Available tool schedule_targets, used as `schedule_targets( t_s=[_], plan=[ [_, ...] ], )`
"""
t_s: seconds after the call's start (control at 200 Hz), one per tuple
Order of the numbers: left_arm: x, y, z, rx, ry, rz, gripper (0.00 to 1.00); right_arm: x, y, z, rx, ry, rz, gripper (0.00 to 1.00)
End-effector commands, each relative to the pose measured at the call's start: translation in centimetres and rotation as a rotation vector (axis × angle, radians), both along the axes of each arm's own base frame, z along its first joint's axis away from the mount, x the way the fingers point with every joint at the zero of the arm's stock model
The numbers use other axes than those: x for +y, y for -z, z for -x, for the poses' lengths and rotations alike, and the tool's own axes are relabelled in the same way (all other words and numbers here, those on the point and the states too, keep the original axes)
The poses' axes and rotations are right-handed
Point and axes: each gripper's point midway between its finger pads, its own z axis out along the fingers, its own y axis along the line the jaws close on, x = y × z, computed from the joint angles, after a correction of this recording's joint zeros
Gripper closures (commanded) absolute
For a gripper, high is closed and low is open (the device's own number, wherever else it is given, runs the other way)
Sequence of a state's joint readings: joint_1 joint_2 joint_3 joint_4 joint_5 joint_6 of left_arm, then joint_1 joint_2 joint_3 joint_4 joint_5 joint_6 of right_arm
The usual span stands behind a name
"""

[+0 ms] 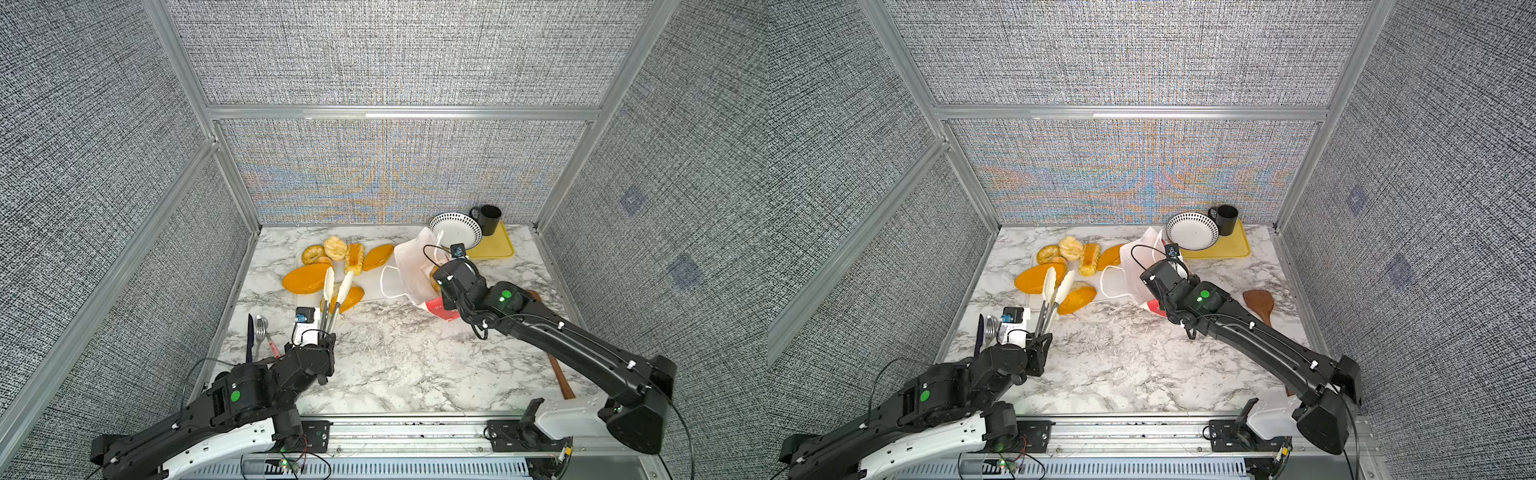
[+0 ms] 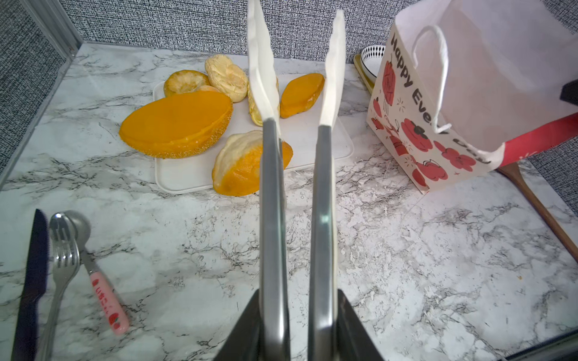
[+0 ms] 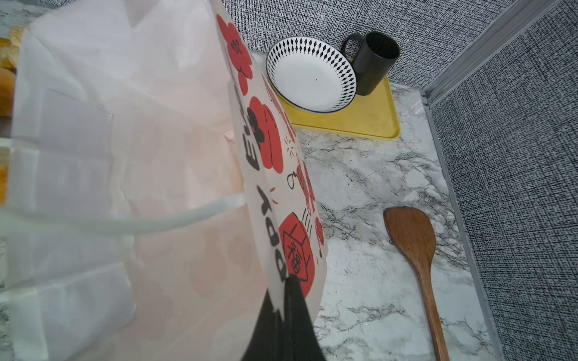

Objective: Pack bread into a paper bag
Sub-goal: Pick up the paper bag from the center of the board.

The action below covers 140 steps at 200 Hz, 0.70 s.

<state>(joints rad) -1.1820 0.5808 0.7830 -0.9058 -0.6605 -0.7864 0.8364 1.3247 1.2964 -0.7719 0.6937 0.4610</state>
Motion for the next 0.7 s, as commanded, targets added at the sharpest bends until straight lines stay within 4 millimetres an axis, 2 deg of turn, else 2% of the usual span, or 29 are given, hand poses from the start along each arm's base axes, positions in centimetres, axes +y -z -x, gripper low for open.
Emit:
schedule_targets(
  t_s=[0.0,0.135,0.325,0.505,0.696],
  plan=[
    [0.2,0.7,-0.5,0.001,-0.043,-0.032,0.64,-0.7,-1.4,0.2,-0.037,0.024,-0.067,1.00],
    [-0.1,2.6,-0.7,0.047,-0.075,-0.098,0.64,-0.9,-1.5,1.0,-0.026,0.007,-0.169,1.00],
    [-0.5,4.7,-0.6,0.113,-0.145,-0.051,0.62,-1.2,-0.3,2.0,-0.025,-0.008,-0.225,1.00],
    [-1.7,7.7,-0.1,0.217,-0.178,0.023,0.61,-1.0,0.0,2.6,-0.029,-0.041,-0.255,1.00],
    [-1.1,11.3,-0.3,0.307,-0.260,0.050,0.59,-0.7,-0.6,3.2,-0.047,-0.088,-0.297,1.00]
  ],
)
